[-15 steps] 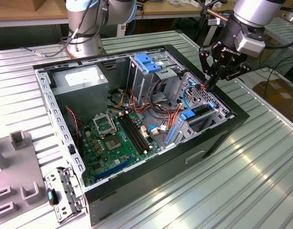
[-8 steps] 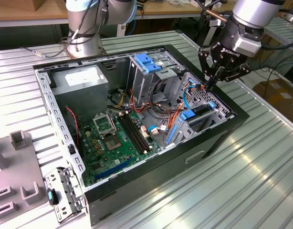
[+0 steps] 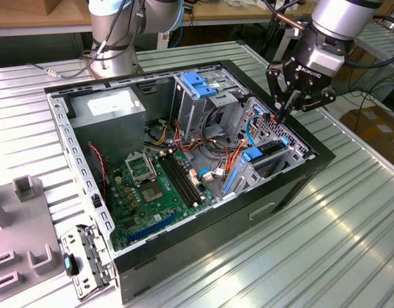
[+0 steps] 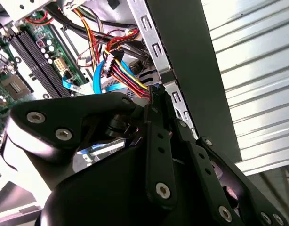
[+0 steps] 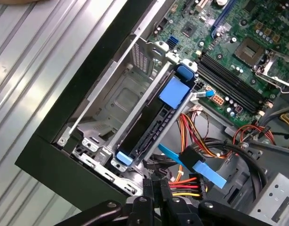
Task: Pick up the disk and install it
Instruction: 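Insert the first disk wire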
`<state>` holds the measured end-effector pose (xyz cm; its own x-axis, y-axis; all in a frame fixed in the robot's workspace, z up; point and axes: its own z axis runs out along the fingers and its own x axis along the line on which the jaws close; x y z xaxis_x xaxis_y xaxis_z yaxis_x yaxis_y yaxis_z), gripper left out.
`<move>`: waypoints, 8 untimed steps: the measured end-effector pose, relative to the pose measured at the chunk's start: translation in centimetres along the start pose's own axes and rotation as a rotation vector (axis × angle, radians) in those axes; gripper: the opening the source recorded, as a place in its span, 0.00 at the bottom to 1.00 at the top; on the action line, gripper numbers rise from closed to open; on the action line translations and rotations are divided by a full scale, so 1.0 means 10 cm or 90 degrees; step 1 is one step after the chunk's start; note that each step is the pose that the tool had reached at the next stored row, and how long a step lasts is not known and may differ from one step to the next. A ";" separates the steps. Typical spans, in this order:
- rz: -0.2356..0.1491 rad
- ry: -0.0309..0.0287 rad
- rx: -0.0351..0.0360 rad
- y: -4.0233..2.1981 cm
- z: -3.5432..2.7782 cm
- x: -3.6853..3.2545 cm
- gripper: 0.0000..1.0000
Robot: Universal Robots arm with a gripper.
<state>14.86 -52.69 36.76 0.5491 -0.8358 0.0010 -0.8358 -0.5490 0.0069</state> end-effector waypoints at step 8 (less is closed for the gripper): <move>0.065 0.0019 -0.0015 0.000 0.015 0.000 0.17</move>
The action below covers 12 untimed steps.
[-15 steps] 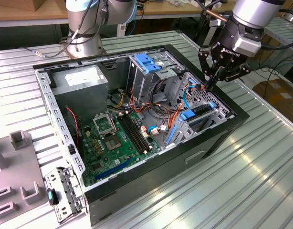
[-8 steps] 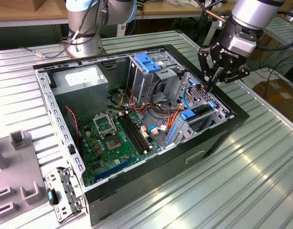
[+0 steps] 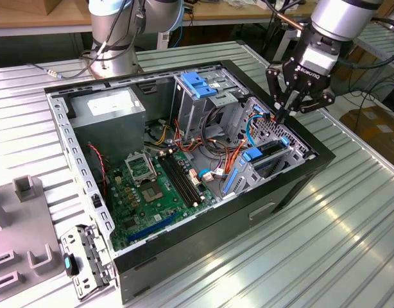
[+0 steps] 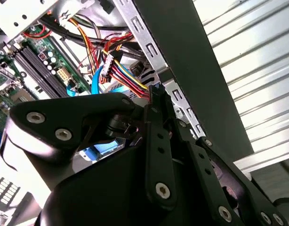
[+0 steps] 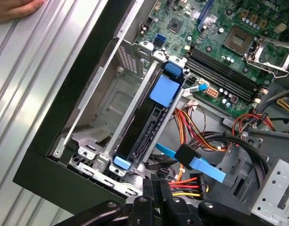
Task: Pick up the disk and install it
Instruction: 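Insert the first disk wire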
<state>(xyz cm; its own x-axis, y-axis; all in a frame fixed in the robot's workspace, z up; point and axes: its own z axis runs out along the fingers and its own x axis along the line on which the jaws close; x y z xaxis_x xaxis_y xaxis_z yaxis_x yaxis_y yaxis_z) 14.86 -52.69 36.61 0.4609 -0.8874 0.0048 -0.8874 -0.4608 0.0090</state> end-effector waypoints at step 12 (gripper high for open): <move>0.079 -0.0003 -0.0005 0.047 0.019 -0.025 0.17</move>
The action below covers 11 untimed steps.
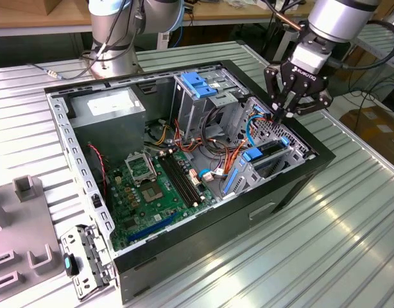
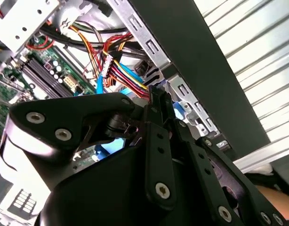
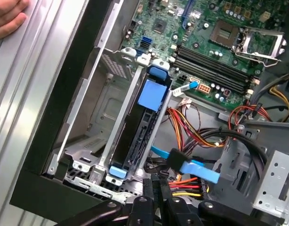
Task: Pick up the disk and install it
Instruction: 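Insert the first disk wire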
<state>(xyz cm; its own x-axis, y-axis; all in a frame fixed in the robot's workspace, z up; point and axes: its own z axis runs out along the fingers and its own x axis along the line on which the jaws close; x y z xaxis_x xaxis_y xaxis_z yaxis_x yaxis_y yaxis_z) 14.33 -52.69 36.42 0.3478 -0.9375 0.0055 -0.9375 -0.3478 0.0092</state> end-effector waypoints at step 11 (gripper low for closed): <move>0.071 0.0021 -0.0015 0.038 0.038 -0.014 0.17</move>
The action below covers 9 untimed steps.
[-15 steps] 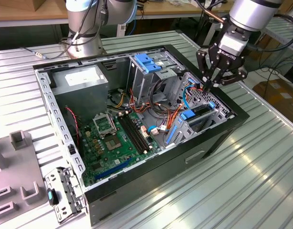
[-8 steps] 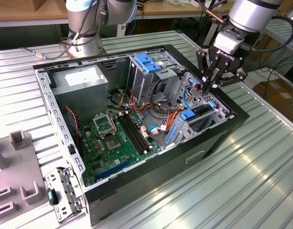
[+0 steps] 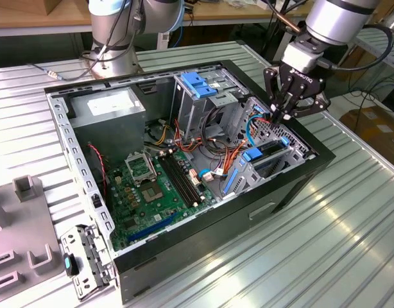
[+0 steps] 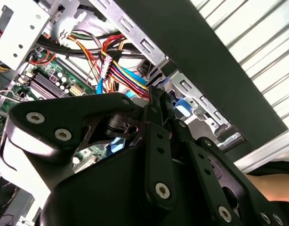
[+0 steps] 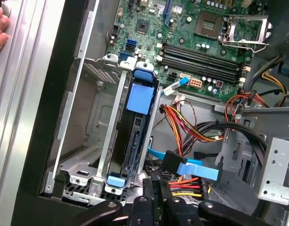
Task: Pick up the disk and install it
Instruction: 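Insert the first disk wire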
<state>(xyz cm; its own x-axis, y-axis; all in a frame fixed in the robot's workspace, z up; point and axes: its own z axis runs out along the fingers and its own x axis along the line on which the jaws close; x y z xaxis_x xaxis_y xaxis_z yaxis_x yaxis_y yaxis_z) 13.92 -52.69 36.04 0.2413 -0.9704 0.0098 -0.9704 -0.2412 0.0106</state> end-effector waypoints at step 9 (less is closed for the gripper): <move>0.092 -0.0008 -0.0009 0.002 0.022 -0.001 0.17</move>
<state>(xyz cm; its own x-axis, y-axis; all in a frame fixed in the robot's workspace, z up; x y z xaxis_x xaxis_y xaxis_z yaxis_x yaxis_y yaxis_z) 13.89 -52.69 35.82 0.0991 -0.9950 0.0101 -0.9950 -0.0989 0.0106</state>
